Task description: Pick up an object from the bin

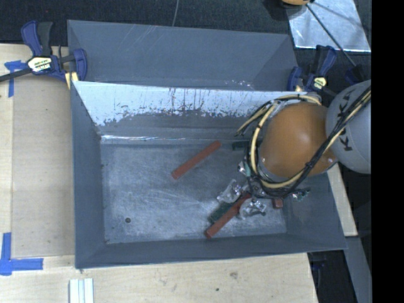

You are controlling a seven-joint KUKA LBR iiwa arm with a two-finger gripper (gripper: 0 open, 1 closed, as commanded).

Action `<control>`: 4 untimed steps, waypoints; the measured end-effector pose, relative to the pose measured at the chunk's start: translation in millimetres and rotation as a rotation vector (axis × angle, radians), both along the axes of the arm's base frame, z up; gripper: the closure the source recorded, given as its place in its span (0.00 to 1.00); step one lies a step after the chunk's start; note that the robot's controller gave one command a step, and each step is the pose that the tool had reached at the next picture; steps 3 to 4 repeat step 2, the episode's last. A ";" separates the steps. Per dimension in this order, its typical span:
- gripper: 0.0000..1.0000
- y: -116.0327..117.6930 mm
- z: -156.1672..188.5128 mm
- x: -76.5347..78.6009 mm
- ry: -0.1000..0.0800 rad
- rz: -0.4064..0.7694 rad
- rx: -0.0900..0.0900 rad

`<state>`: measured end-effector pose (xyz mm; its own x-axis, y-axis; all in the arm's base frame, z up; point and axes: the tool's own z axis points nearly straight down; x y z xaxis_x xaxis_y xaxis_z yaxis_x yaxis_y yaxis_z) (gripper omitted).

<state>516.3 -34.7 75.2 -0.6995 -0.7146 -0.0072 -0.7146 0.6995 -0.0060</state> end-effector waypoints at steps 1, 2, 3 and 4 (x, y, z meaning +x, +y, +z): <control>1.00 0.0 0.0 0.0 0.000 0.000 0.000; 1.00 -24.5 188.6 -2.8 -0.002 -0.028 -0.002; 1.00 -24.5 188.6 -2.8 -0.002 -0.028 -0.002; 1.00 -24.5 188.6 -2.8 -0.002 -0.028 -0.002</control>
Offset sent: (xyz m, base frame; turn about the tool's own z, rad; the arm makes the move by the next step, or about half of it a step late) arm -0.0051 -0.0235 0.1842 0.0244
